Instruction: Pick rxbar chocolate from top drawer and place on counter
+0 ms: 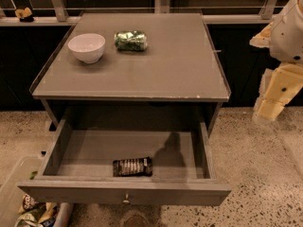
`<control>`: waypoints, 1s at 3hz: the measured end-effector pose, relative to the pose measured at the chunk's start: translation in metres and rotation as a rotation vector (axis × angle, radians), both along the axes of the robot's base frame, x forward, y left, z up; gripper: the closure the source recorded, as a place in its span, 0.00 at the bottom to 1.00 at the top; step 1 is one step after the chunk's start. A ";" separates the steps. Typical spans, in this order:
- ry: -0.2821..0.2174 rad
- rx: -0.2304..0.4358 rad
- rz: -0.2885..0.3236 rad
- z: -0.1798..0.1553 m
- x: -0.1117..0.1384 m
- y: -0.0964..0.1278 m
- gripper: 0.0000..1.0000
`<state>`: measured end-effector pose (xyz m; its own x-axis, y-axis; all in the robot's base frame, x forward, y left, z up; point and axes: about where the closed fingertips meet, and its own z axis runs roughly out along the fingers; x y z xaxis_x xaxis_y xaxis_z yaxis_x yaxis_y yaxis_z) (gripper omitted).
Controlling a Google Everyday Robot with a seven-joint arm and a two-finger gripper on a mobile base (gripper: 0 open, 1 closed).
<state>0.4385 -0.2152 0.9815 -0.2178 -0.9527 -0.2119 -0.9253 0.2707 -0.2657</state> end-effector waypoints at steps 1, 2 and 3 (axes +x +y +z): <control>0.000 0.000 0.000 0.000 0.000 0.000 0.00; 0.012 0.006 0.003 -0.008 0.004 -0.004 0.00; 0.083 0.004 0.034 -0.052 0.016 -0.014 0.00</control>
Offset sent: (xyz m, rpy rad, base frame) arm 0.0103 -0.0115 -0.0263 0.0157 0.0523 0.0089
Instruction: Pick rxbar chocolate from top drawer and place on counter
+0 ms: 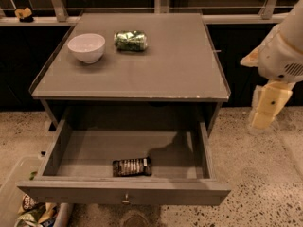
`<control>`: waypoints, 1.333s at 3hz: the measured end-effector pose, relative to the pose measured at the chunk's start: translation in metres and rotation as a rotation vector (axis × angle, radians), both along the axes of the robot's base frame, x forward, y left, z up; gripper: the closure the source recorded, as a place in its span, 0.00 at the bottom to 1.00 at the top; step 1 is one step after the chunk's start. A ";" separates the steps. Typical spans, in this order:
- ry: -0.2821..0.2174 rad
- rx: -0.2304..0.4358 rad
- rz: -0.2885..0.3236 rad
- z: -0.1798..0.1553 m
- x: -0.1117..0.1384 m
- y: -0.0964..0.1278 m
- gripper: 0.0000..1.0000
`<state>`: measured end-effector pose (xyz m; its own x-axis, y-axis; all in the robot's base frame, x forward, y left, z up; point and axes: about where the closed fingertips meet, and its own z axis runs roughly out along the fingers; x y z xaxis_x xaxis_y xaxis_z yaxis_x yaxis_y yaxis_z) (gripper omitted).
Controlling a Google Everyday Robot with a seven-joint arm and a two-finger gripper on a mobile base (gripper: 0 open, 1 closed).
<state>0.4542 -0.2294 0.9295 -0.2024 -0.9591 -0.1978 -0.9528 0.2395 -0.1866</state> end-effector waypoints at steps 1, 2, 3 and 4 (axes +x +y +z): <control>0.087 0.007 0.080 -0.062 0.008 0.000 0.00; 0.087 0.007 0.080 -0.062 0.008 0.000 0.00; 0.123 0.048 0.149 -0.083 0.001 0.013 0.00; 0.170 0.134 0.283 -0.118 -0.014 0.047 0.00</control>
Offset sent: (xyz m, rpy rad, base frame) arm 0.0066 0.0001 -0.0501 0.0063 0.0698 0.0635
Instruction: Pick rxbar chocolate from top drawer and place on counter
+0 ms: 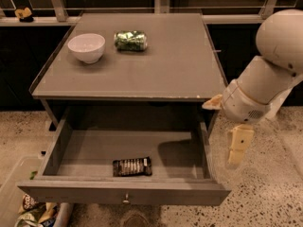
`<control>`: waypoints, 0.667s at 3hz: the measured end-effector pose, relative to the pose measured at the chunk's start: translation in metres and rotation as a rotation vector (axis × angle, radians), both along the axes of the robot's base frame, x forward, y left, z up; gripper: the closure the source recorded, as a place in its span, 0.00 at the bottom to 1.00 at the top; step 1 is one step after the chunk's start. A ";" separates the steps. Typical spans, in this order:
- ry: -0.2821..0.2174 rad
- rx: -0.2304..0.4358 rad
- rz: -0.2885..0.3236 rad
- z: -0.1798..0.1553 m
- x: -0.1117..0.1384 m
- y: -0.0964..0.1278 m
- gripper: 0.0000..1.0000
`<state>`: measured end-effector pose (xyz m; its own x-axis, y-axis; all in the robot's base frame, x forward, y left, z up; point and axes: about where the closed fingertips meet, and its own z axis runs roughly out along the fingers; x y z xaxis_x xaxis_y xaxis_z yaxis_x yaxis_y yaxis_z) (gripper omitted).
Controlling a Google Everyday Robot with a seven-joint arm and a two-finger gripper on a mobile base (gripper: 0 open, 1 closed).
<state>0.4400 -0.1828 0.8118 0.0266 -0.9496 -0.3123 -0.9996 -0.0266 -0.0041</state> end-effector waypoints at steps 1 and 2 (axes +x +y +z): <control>-0.050 0.050 0.098 -0.023 -0.015 0.042 0.00; -0.042 0.034 0.105 -0.030 -0.017 0.041 0.00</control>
Offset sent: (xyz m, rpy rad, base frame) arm -0.0158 0.0321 -0.0174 0.0419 -0.0281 0.0842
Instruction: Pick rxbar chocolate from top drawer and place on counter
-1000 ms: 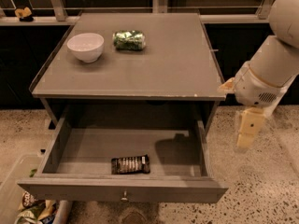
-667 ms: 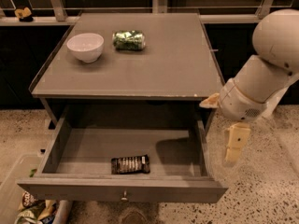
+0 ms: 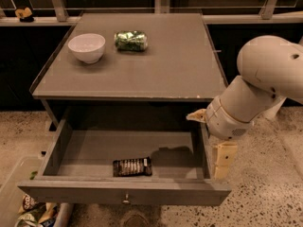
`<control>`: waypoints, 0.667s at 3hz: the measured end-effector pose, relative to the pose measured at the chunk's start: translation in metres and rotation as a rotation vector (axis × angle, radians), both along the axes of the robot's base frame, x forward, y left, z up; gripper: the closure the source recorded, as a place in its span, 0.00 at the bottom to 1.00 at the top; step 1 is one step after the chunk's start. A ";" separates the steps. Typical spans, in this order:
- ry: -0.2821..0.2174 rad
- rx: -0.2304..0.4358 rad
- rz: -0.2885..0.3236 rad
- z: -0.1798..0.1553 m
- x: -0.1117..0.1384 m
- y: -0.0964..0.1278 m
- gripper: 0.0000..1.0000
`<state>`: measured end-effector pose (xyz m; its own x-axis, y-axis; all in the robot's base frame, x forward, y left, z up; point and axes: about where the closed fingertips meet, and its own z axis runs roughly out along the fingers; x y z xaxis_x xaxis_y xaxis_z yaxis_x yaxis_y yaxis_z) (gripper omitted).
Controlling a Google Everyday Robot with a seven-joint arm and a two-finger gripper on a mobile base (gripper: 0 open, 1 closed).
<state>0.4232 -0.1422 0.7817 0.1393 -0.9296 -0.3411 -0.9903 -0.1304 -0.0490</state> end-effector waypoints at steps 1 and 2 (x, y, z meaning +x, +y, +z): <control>0.006 -0.023 0.061 -0.031 -0.011 0.020 0.00; -0.037 -0.031 0.142 -0.083 -0.048 0.068 0.00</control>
Offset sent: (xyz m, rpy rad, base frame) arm -0.0797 0.1208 -0.1204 -0.0382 -0.1006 0.2199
